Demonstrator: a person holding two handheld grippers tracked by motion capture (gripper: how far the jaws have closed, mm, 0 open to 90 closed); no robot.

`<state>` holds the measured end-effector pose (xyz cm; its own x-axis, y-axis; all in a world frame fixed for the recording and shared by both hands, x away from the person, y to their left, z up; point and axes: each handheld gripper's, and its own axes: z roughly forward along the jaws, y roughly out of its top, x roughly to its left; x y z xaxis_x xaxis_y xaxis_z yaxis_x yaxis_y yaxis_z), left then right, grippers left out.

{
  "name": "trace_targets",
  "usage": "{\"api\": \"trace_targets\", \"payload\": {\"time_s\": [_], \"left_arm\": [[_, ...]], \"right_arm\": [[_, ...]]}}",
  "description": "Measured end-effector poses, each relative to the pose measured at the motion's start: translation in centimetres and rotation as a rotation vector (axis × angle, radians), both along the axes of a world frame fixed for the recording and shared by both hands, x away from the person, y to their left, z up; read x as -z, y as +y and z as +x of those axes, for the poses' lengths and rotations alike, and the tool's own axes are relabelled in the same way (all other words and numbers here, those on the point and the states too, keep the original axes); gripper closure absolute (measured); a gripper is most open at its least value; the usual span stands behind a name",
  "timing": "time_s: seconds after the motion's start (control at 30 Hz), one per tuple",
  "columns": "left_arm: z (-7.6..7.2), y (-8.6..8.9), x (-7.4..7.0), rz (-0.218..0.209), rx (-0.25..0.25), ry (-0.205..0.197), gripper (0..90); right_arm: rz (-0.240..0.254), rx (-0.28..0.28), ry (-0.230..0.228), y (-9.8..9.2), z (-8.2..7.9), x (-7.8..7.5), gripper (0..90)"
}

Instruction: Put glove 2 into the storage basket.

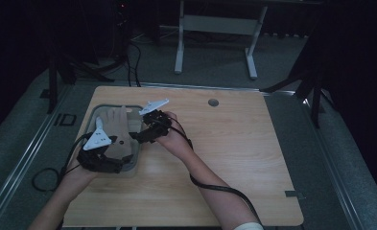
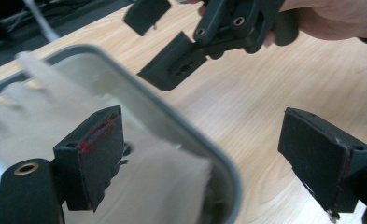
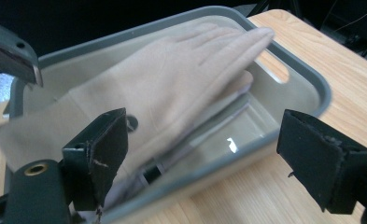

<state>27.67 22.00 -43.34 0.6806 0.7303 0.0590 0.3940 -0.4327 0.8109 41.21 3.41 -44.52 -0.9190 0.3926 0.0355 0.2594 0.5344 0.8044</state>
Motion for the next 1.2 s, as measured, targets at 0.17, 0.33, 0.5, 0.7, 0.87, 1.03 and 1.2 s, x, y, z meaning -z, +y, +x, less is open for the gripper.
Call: {"api": "trace_targets", "payload": {"time_s": [0.17, 0.33, 0.5, 0.7, 0.87, 1.03, 1.2], "left_arm": [[-0.1, -1.7, 0.4, -0.021, 0.044, -0.016, 14.7], [-0.3, -3.6, 0.9, -0.039, 0.089, -0.018, 14.7], [-0.4, -4.7, 1.4, -0.054, 0.113, -0.018, 14.7], [-0.6, -5.7, 2.0, -0.073, 0.141, -0.015, 14.7], [-0.7, -6.8, 2.7, -0.081, 0.167, -0.019, 14.6], [-0.8, -8.1, 3.5, -0.076, 0.199, 0.0, 14.7], [-0.7, -9.2, 4.5, -0.072, 0.227, 0.018, 14.6]], "right_arm": [[-0.006, 0.004, -0.017, -1.9, -0.5, 0.1, 16.2], [-0.007, 0.011, -0.008, -3.4, -0.8, 0.5, 16.3], [-0.015, 0.029, -0.007, -5.0, -0.9, 1.2, 16.4], [-0.019, 0.04, -0.004, -6.5, -1.1, 1.8, 16.9], [-0.013, 0.06, 0.011, -8.1, -1.2, 2.4, 17.1], [-0.015, 0.071, 0.014, -9.4, -1.4, 3.2, 17.0], [-0.002, 0.082, 0.027, -10.7, -1.5, 4.2, 17.0]]}}
